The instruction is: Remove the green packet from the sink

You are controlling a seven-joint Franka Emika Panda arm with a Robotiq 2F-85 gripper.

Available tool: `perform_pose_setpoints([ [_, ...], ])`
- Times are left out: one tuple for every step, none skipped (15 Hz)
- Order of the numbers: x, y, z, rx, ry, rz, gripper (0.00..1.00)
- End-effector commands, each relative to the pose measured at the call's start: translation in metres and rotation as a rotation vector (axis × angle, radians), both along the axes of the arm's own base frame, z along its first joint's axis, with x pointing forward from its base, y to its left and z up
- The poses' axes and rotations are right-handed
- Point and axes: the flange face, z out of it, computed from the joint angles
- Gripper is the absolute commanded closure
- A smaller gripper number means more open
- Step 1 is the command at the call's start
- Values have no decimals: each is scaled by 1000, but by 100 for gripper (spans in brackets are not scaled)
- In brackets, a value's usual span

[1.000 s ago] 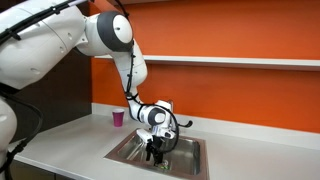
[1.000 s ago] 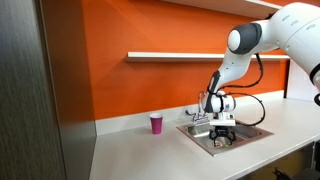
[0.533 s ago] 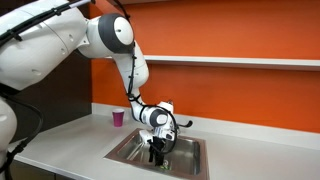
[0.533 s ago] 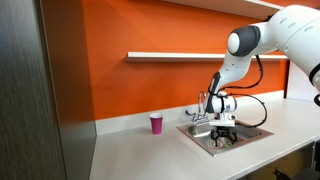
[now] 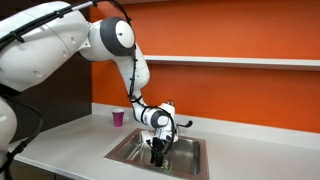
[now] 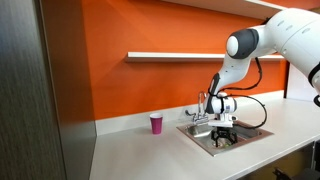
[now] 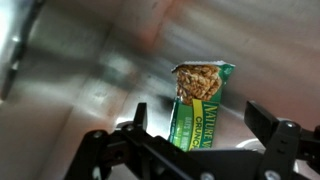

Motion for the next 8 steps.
perform_pose_setpoints([
  [6,-8,-1,2,23,-60,0],
  [7,-9,-3,-1,27,-64,0],
  [7,-10,-4,-1,30,-68,0],
  [7,-12,-5,-2,32,-72,0],
  [8,-13,-6,-3,34,-76,0],
  [8,-14,-7,-5,36,-80,0],
  [8,-15,-8,-4,36,-83,0],
  [8,-16,-9,-6,39,-87,0],
])
